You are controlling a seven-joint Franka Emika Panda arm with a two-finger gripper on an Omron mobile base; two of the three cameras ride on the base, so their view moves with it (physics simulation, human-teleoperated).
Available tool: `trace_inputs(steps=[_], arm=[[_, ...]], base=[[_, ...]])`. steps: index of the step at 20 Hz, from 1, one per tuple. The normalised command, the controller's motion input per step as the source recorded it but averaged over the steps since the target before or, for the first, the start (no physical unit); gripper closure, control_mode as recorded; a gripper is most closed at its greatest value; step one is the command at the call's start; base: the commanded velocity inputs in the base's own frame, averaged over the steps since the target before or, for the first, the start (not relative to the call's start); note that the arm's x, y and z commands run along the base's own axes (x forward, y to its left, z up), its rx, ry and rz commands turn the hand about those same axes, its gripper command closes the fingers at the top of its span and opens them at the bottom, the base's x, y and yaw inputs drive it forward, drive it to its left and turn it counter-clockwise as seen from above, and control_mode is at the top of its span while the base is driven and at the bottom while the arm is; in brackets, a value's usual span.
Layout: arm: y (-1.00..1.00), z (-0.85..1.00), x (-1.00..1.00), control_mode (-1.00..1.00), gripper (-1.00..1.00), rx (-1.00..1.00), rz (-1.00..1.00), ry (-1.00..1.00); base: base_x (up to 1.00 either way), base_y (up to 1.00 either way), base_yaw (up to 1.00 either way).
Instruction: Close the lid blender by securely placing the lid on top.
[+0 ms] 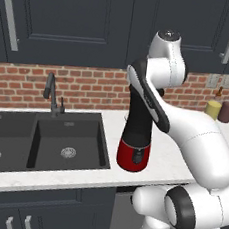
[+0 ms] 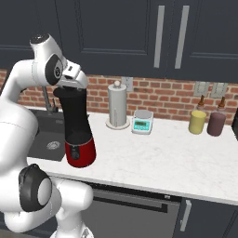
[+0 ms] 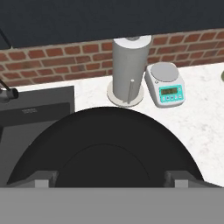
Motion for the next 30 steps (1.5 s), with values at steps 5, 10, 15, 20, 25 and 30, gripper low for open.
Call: trace_inputs(steps=[5, 10, 15, 20, 25, 30], arm=[[-0.06, 0.00, 0.00, -1.00, -1.00, 0.00, 0.00, 0.00], [-0.09, 0.02, 0.00, -1.00, -1.00, 0.00, 0.00, 0.00], [-0.02, 0.14, -0.01, -1.00, -1.00, 0.00, 0.00, -0.02], [0.00, 0.21, -0.08, -1.00, -1.00, 0.00, 0.00, -0.05], [0.00, 0.10, -0.12, -1.00, -1.00, 0.00, 0.00, -0.04], [0.00, 0.07, -0.32, -1.00, -1.00, 0.00, 0.00, -0.02]], base=[[0.00, 0.00, 0.00], [0.00, 0.00, 0.00], [0.00, 0.00, 0.00], [0.00, 0.00, 0.00], [0.00, 0.00, 0.00], [0.00, 0.00, 0.00]])
